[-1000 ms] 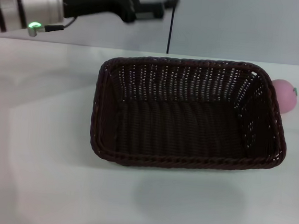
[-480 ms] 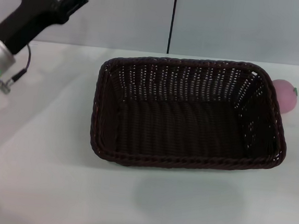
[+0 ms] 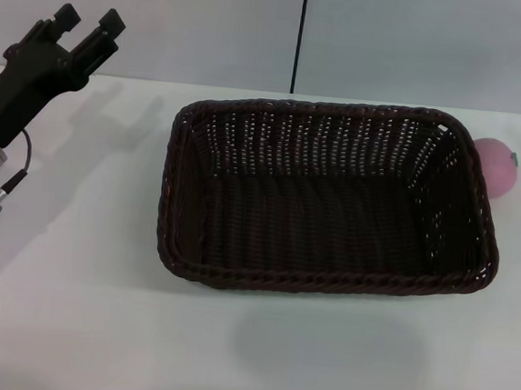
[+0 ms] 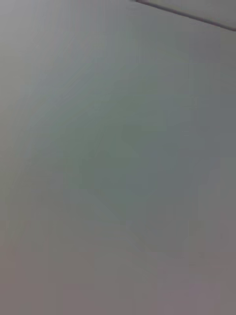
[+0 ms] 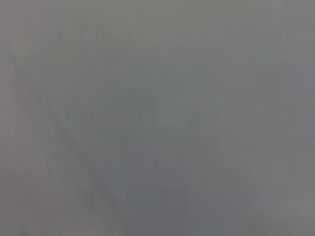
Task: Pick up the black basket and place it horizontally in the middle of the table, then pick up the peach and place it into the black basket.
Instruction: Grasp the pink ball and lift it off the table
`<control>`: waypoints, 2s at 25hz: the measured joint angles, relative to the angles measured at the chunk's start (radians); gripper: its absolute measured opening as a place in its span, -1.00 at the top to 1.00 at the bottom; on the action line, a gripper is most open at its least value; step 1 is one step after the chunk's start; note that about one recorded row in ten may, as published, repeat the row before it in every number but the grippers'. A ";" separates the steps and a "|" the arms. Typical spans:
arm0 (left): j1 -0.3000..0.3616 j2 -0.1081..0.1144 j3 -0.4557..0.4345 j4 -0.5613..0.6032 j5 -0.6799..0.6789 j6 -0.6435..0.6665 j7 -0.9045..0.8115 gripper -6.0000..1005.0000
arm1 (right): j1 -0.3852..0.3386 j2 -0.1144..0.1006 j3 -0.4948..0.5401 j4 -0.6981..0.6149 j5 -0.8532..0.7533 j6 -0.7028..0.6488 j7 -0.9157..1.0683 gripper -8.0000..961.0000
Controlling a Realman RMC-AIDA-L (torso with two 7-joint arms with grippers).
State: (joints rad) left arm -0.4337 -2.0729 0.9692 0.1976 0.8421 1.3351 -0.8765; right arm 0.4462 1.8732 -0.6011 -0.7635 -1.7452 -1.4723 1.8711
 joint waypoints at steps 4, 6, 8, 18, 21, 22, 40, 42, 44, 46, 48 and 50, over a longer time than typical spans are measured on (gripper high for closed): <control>0.003 0.000 0.004 -0.016 -0.001 0.029 -0.003 -0.56 | 0.090 -0.030 0.028 -0.076 -0.239 -0.099 0.111 -0.08; 0.003 0.000 0.001 -0.029 -0.001 0.048 0.000 -0.56 | 0.126 -0.041 0.034 -0.088 -0.320 -0.128 0.138 -0.09; 0.003 0.000 -0.001 -0.035 -0.001 0.053 0.000 -0.56 | 0.163 -0.051 0.035 -0.096 -0.411 -0.146 0.177 -0.09; 0.006 0.000 -0.004 -0.066 -0.003 0.055 -0.005 -0.56 | 0.277 -0.045 0.014 -0.098 -0.720 -0.114 0.249 -0.16; 0.007 -0.001 -0.004 -0.071 -0.003 0.055 -0.006 -0.55 | 0.292 -0.025 0.014 -0.099 -0.775 -0.086 0.250 -0.35; 0.007 -0.001 -0.004 -0.075 -0.003 0.055 -0.006 -0.55 | 0.295 -0.019 0.014 -0.099 -0.787 -0.078 0.250 -0.41; 0.006 -0.001 -0.004 -0.095 -0.005 0.055 -0.016 -0.55 | 0.345 0.031 -0.167 0.087 -0.835 0.158 0.253 -0.44; 0.006 -0.001 -0.004 -0.096 -0.005 0.055 -0.016 -0.55 | 0.345 0.037 -0.168 0.088 -0.840 0.174 0.253 -0.44; 0.004 -0.002 -0.006 -0.104 -0.005 0.055 -0.016 -0.55 | 0.345 0.042 -0.168 0.089 -0.843 0.187 0.253 -0.44; 0.004 -0.002 -0.006 -0.104 -0.005 0.055 -0.016 -0.55 | 0.345 0.047 -0.169 0.089 -0.843 0.195 0.253 -0.43; 0.001 -0.003 -0.007 -0.108 -0.005 0.054 -0.016 -0.55 | 0.345 0.049 -0.169 0.089 -0.844 0.198 0.253 -0.43; 0.000 -0.003 -0.008 -0.108 -0.005 0.052 -0.016 -0.55 | 0.345 0.055 -0.169 0.088 -0.844 0.199 0.248 -0.43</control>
State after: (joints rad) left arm -0.4338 -2.0754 0.9611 0.0900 0.8375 1.3873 -0.8927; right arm 0.7916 1.9277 -0.7700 -0.6750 -2.5890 -1.2728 2.1194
